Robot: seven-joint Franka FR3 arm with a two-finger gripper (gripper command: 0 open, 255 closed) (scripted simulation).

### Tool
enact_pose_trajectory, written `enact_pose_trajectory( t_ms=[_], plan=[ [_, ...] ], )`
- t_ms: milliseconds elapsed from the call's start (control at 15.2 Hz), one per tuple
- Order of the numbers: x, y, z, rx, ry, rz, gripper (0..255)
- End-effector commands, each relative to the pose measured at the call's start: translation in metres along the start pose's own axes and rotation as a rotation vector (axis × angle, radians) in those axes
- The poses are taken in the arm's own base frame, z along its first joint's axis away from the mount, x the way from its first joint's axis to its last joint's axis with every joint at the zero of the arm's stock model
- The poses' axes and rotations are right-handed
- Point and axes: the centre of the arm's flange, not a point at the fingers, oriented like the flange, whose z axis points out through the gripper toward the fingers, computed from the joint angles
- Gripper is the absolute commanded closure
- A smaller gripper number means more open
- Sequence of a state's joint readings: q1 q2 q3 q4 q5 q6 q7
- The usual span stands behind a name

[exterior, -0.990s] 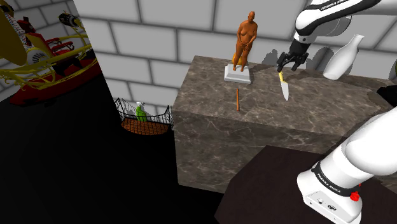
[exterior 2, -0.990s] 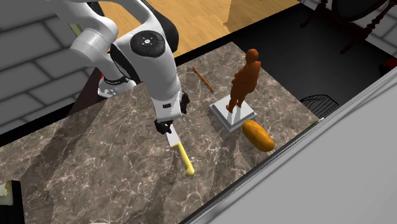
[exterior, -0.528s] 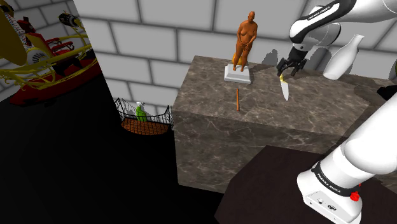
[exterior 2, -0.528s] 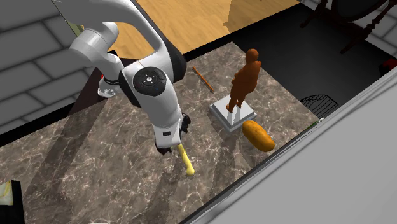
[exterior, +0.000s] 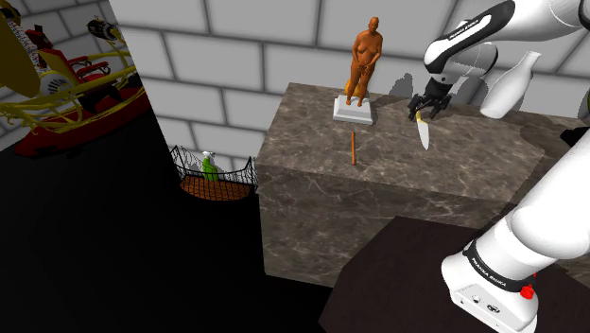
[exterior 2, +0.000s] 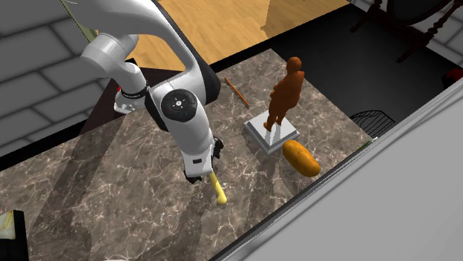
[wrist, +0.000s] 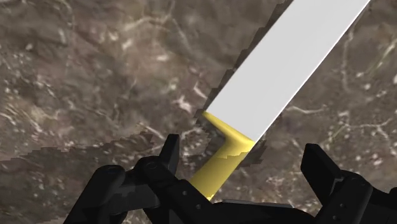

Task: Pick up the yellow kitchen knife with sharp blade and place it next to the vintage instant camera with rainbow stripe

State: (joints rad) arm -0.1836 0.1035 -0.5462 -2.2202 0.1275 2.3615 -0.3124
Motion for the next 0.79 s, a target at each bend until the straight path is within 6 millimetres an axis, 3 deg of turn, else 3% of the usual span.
enact_pose_trajectory(
  t_ms=[0, 264, 330, 726],
  plan=[
    [0.0, 0.0001, 0.0007, 0.0, 0.0, 0.0, 0],
    [0.0, 0.0001, 0.0007, 0.0, 0.0, 0.0, 0],
    [0.0, 0.0001, 0.0007, 0.0, 0.0, 0.0, 255],
    [0.0001, 0.0002, 0.0007, 0.0, 0.0, 0.0, 255]
  ],
)
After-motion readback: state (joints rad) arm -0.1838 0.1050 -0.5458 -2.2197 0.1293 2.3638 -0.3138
